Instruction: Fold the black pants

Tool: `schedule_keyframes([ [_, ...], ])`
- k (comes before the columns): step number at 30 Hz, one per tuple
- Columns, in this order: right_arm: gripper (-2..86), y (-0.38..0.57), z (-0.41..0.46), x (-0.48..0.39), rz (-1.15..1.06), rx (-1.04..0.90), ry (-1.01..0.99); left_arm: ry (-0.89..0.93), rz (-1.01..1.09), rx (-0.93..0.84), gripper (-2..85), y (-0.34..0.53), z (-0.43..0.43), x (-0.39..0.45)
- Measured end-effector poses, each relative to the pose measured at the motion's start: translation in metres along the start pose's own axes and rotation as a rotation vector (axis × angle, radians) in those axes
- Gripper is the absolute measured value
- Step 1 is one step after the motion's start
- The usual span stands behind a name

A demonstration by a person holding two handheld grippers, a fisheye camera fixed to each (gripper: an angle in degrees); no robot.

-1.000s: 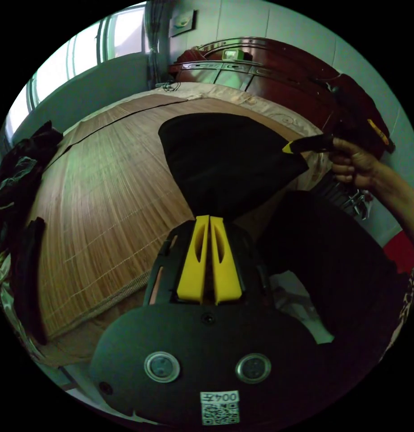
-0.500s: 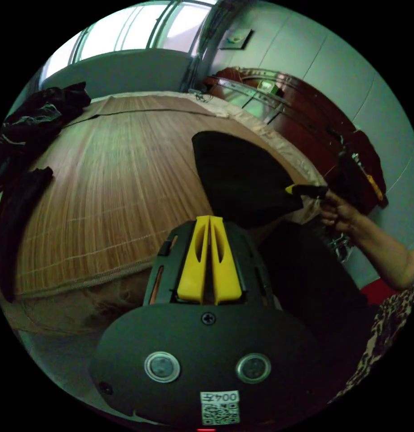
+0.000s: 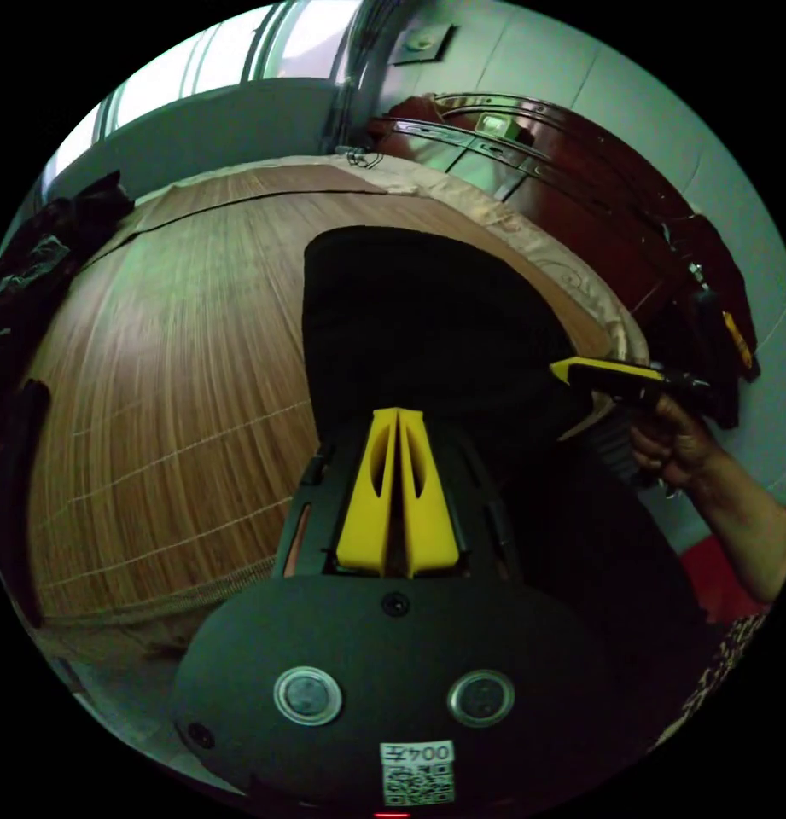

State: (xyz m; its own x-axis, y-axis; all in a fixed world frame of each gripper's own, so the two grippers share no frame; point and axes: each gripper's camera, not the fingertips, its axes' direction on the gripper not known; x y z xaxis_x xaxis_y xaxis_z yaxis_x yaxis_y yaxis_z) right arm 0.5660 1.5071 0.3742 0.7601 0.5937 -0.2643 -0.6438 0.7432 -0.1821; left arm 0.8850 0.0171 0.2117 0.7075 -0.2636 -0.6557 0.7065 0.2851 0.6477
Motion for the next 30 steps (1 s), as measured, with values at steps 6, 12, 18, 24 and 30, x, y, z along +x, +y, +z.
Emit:
schedule_keyframes([
  [6, 6.1, 0.009, -0.018, 0.046, 0.205, 0.108, -0.115, 0.072, 0.059, 0.102, 0.2, -0.018, -0.026, 0.035],
  [12, 7.8, -0.025, 0.005, 0.072, 0.262, -0.029, -0.157, 0.034, 0.125, -0.05, 0.2, -0.028, 0.015, 0.061],
  [18, 3.8, -0.029, 0.011, 0.057, 0.139, -0.069, 0.001, 0.03, 0.133, -0.109, 0.2, -0.014, 0.038, 0.058],
  [24, 4.8, -0.023, -0.022, 0.061, 0.1, 0.102, 0.063, 0.059, 0.123, 0.056, 0.4, -0.024, -0.003, 0.07],
  [30, 6.0, -0.019, 0.007, 0.063, 0.046, -0.047, -0.023, 0.013, 0.201, -0.16, 0.6, -0.024, 0.048, 0.079],
])
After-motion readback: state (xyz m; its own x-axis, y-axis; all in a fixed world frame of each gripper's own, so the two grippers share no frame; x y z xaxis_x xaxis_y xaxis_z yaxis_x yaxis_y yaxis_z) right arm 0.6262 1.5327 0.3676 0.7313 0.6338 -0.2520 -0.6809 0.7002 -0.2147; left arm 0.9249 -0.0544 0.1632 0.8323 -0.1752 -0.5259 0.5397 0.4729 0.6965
